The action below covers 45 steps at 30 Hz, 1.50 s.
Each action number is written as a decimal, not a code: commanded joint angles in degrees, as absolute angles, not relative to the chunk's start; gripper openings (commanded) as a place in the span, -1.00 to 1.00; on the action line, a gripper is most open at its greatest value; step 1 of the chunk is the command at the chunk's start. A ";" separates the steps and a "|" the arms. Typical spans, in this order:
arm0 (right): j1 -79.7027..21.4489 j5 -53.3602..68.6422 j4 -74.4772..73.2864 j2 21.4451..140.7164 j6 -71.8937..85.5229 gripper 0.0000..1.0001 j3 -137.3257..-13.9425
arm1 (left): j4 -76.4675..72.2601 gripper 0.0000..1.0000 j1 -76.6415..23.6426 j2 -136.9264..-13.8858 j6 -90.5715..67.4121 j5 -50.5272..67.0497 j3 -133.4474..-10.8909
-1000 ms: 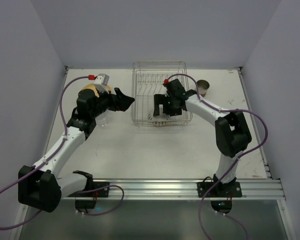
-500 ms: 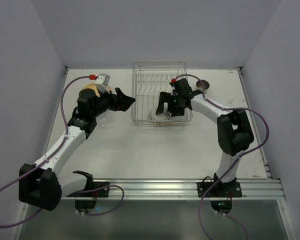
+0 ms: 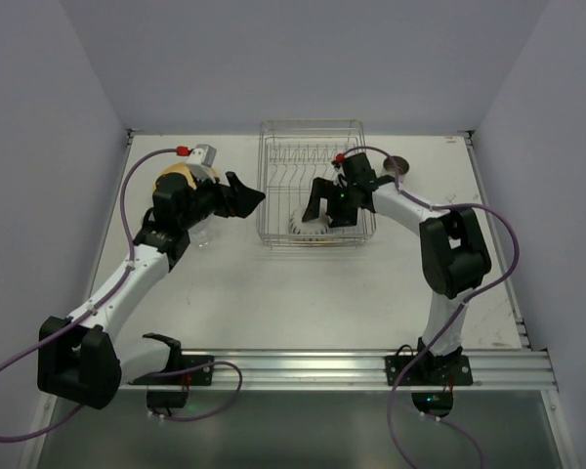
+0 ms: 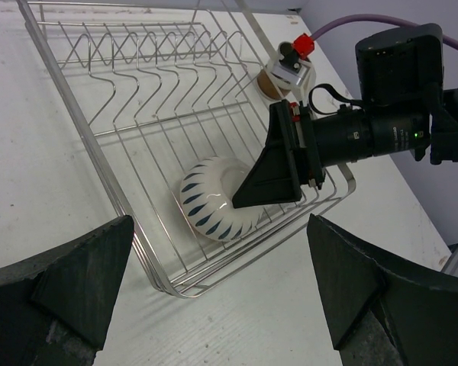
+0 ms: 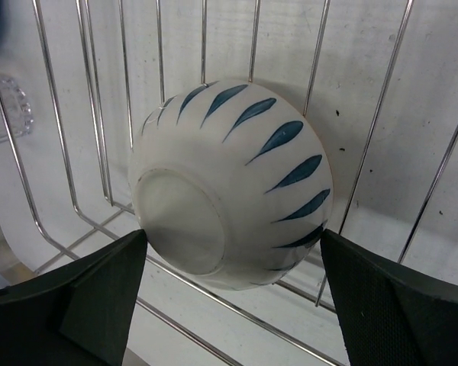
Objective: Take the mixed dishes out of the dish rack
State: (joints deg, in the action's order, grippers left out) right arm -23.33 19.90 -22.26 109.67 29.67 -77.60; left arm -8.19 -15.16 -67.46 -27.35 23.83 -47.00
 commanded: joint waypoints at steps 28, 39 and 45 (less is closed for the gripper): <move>-20.92 12.84 -26.37 112.06 29.53 0.86 -85.79 | -11.34 1.00 -15.73 -68.91 -26.10 24.96 -46.93; -20.92 11.26 -25.85 109.17 29.53 0.83 -81.66 | -10.55 1.00 -16.08 -68.91 -25.93 25.22 -47.20; -21.01 5.28 -26.37 106.44 28.57 0.84 -80.51 | -10.63 1.00 -16.35 -69.70 -25.93 25.49 -47.46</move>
